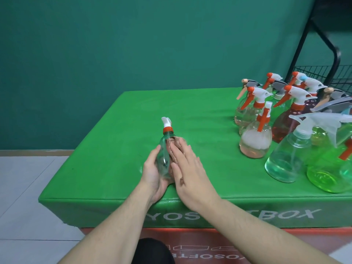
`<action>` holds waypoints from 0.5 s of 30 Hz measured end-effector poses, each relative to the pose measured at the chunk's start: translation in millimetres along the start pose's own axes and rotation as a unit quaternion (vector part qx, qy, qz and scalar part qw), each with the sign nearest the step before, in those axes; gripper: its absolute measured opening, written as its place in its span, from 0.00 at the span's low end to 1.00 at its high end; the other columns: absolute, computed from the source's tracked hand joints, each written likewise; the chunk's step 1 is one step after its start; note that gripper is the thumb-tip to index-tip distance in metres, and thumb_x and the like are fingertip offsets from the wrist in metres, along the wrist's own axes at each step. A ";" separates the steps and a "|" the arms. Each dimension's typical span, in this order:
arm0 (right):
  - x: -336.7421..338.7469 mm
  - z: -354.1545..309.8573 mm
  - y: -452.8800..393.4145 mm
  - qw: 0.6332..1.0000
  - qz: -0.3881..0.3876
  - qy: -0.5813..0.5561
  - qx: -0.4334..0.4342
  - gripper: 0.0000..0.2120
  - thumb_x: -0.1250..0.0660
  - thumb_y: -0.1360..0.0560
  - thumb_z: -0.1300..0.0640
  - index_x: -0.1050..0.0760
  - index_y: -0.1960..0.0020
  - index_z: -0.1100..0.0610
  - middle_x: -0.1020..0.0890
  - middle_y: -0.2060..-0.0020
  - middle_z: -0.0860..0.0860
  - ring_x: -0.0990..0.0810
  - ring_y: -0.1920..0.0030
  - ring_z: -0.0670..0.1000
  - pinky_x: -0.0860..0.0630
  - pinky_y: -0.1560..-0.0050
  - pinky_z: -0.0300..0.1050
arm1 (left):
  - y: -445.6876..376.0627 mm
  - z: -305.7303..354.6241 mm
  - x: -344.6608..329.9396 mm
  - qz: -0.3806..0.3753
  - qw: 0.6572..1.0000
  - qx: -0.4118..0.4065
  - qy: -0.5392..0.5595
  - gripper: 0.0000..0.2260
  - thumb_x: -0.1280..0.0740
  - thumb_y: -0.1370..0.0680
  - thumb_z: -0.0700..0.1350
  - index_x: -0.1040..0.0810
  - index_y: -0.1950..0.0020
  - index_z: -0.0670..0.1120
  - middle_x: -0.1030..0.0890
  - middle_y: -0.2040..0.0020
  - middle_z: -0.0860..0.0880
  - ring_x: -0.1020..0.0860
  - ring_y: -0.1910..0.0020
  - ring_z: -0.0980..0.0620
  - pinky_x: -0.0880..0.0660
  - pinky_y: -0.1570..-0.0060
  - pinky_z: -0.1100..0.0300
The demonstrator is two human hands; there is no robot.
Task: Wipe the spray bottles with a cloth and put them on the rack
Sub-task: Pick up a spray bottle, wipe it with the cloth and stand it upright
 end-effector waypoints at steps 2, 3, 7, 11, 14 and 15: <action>-2.4 0.6 8.8 1.000 -0.015 0.025 0.005 0.26 0.57 0.16 0.44 0.55 0.18 0.39 0.59 0.19 0.38 0.63 0.19 0.45 0.57 0.19 0.58 | 0.1 -0.4 0.0 0.000 1.000 0.003 -0.020 0.25 0.42 0.17 0.61 0.19 0.36 0.43 0.15 0.40 0.40 0.15 0.43 0.44 0.21 0.47 0.49; -2.7 0.2 12.3 0.999 -0.017 0.039 0.010 0.27 0.59 0.17 0.43 0.56 0.18 0.39 0.60 0.19 0.37 0.64 0.19 0.45 0.58 0.19 0.58 | -0.4 -0.6 0.4 0.003 1.000 0.003 -0.028 0.28 0.38 0.21 0.64 0.22 0.33 0.43 0.16 0.38 0.40 0.16 0.41 0.42 0.21 0.47 0.49; -3.6 2.8 22.7 0.998 -0.016 0.059 0.022 0.27 0.58 0.16 0.44 0.58 0.19 0.38 0.62 0.19 0.38 0.65 0.20 0.45 0.58 0.19 0.58 | -4.6 -0.5 4.6 0.011 0.999 -0.029 -0.017 0.29 0.26 0.30 0.58 0.29 0.33 0.48 0.16 0.39 0.40 0.15 0.49 0.43 0.18 0.55 0.48; -0.9 5.7 25.2 0.999 -0.018 0.039 0.025 0.26 0.57 0.16 0.44 0.58 0.19 0.37 0.62 0.20 0.37 0.64 0.20 0.44 0.56 0.19 0.57 | -4.2 -0.2 1.5 -0.011 0.998 -0.056 -0.033 0.25 0.28 0.31 0.58 0.28 0.38 0.49 0.15 0.48 0.45 0.17 0.53 0.47 0.22 0.52 0.48; 6.8 9.0 17.5 1.000 0.005 0.006 0.021 0.27 0.56 0.17 0.44 0.53 0.19 0.39 0.58 0.19 0.38 0.61 0.19 0.44 0.51 0.19 0.59 | -5.0 -2.2 -0.4 -0.021 0.996 -0.050 -0.070 0.29 0.28 0.29 0.59 0.26 0.33 0.47 0.16 0.44 0.44 0.18 0.51 0.47 0.22 0.53 0.49; 9.7 9.7 13.1 1.000 0.016 -0.001 0.026 0.27 0.55 0.17 0.45 0.51 0.18 0.40 0.56 0.18 0.39 0.59 0.19 0.45 0.50 0.19 0.60 | -5.5 -2.9 -1.4 -0.026 0.996 -0.047 -0.073 0.31 0.26 0.28 0.59 0.27 0.30 0.46 0.16 0.41 0.42 0.18 0.48 0.46 0.22 0.51 0.46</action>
Point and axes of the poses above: each hand's wrist, its own y-axis away from the middle knuckle, its own x-axis out of the back of the hand, z = x × y, the point moved 6 cm from there along -y, towards the middle knuckle
